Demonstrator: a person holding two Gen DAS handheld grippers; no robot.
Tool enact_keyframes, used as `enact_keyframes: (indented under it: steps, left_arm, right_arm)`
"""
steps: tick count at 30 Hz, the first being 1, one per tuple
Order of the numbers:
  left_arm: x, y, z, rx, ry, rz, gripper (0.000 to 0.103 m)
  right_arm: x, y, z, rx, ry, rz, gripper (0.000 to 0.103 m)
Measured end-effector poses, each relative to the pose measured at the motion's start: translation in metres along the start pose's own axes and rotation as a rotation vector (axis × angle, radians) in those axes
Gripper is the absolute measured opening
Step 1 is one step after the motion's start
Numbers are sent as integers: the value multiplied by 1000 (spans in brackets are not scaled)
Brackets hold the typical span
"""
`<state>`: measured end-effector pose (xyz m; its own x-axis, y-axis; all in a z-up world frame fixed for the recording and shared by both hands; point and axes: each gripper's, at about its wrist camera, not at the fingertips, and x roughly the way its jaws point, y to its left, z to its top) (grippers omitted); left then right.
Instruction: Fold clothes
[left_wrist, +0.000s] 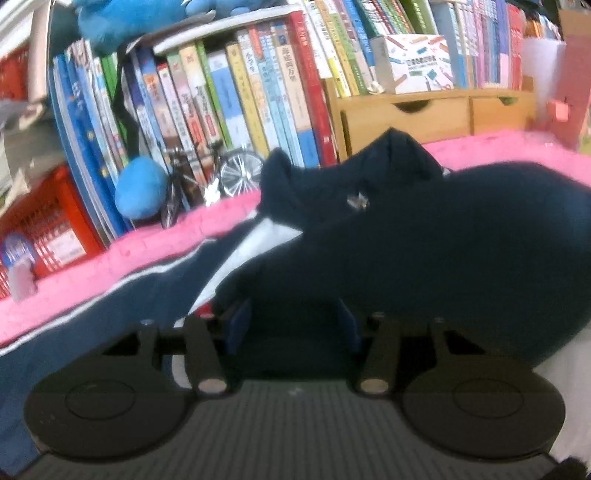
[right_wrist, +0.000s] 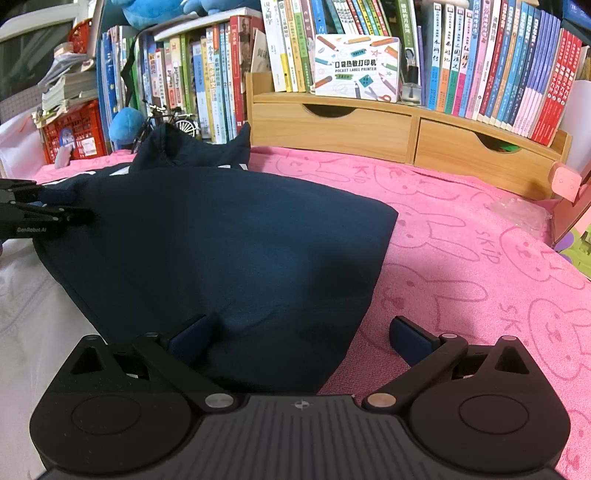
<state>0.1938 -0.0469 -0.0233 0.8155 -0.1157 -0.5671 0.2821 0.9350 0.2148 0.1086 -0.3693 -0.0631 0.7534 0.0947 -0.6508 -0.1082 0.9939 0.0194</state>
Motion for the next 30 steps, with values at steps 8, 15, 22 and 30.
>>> enact_keyframes:
  steps: [8,15,22,30]
  left_arm:
    - [-6,2,-4,67,-17,-25,52]
    - [-9,2,-9,169,-47,-31,54]
    - [-21,14,-18,214,-61,-84,54]
    - [-52,45,-19,88,-82,-156,86]
  right_arm:
    - [0,0,0,0,0,-1,103]
    - [0,0,-1,1,0,-2,103]
    - [0,1,-1,1,0,-2,103]
    - [1,0,-1,-1,0,0,103]
